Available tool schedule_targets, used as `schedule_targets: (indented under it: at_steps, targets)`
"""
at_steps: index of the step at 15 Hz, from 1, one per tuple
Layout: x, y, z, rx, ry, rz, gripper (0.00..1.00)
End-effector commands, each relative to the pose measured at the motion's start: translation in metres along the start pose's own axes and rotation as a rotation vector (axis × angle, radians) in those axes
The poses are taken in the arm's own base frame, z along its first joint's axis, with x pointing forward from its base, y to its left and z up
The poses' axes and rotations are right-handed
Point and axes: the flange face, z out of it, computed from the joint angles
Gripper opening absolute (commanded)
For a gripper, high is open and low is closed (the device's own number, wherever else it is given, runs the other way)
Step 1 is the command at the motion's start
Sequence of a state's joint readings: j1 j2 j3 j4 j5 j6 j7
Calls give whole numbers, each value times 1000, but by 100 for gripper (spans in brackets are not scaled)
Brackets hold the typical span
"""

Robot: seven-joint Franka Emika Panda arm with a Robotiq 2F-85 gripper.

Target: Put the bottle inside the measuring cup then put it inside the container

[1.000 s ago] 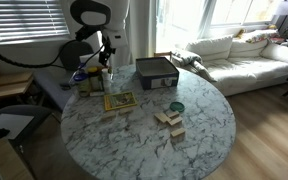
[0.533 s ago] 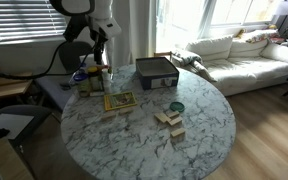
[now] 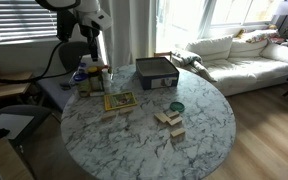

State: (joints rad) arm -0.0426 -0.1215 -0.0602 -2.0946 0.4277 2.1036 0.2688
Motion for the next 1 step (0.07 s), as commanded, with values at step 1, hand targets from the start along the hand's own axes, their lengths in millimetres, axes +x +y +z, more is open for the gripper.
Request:
schedule_targets:
  at_steps: [1]
  targets:
    - [0,0,0,-1,0,-2,100]
